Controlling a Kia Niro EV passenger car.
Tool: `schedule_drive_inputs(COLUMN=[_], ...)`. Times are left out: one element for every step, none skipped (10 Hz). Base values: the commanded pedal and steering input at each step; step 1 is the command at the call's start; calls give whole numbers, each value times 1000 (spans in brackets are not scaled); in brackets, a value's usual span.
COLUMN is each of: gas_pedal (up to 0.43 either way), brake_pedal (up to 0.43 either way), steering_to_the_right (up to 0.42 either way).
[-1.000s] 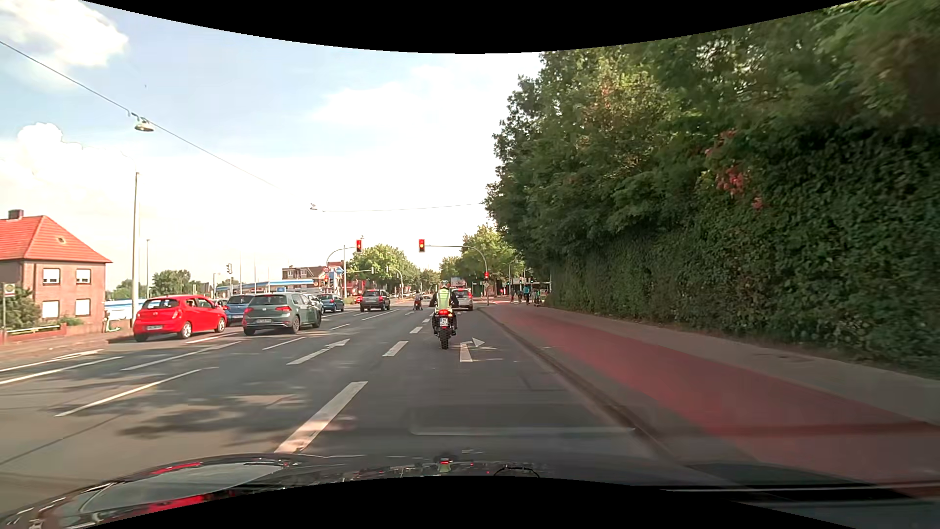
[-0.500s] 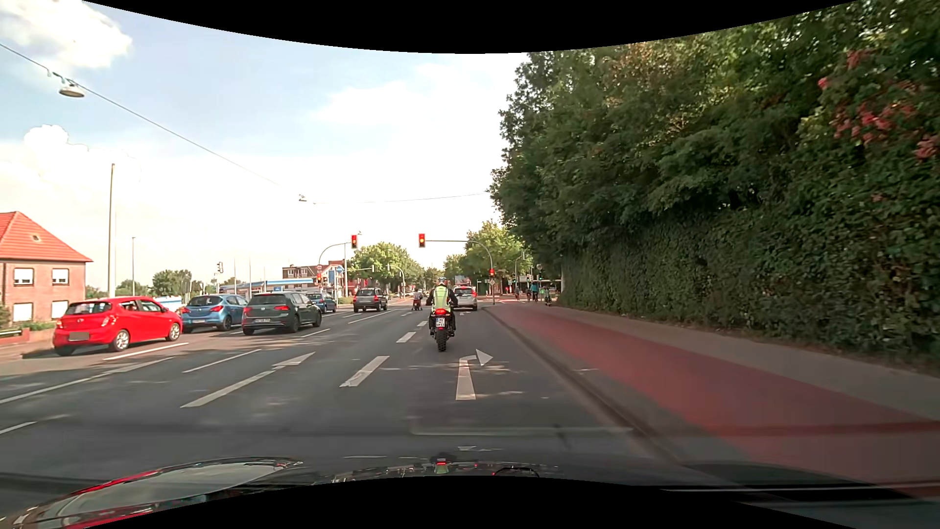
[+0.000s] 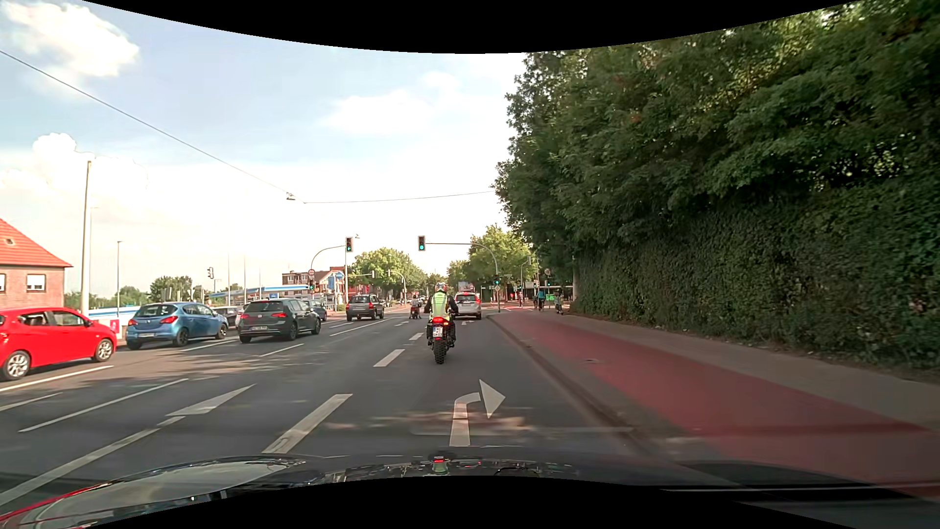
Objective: Follow the waypoints while adhering to traffic rules and regulations
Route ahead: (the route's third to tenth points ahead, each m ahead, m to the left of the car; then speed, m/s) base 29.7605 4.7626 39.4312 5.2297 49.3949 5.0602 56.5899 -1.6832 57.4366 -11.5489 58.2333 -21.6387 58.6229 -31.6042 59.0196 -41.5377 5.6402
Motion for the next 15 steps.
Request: schedule_drive_inputs(gas_pedal=[20, 20, 20, 20, 20, 20, 20, 20, 20, 20, 20, 8, 0, 0, 0], brake_pedal=[0, 0, 0, 0, 0, 0, 0, 0, 0, 0, 0, 0, 0, 0, 0], steering_to_the_right=[-14, -12, -12, -12, -12, -11, -12, -12, -12, -12, -12, -12, -12, -12, -12])
